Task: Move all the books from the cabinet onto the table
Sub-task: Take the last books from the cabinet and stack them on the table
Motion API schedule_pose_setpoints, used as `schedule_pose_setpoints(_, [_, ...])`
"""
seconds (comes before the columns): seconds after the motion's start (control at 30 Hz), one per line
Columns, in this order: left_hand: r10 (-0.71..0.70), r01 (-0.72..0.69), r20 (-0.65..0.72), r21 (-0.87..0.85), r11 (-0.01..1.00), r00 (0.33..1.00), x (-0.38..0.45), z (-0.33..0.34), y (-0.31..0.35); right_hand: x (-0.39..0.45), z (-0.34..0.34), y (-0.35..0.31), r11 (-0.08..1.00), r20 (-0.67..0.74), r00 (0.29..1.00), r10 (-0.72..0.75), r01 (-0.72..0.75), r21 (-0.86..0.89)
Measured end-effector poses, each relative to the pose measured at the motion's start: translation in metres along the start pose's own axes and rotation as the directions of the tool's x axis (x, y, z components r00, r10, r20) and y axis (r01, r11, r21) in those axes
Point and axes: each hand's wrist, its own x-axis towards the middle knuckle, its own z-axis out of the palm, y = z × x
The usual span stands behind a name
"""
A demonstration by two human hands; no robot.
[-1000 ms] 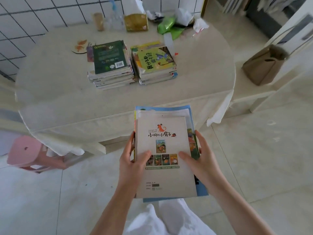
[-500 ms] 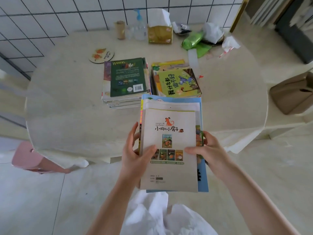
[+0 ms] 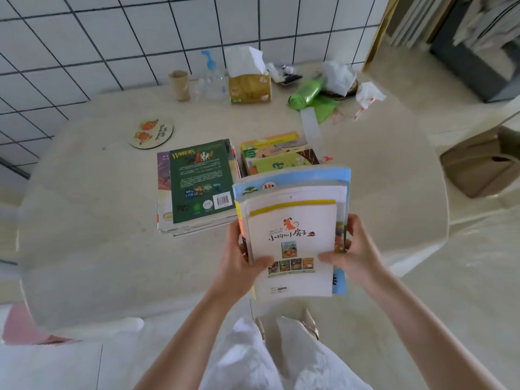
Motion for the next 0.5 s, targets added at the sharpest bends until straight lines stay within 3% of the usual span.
schedule_pose_setpoints(0.2, [0.055,-0.043,-0.085,0.141,0.989,0.995,0.023,0.036,-0.011,0.036,-0.025,0.009,0.989,-0.018,0.994,-0.111,0.109,-0.098])
schedule_pose_setpoints(0.5, [0.061,-0.014,-0.209,0.218,0.976,0.976,0.034,0.079,-0.021,0.081,-0.057,0.033,0.971,0.13,0.975,-0.181,0.199,-0.135])
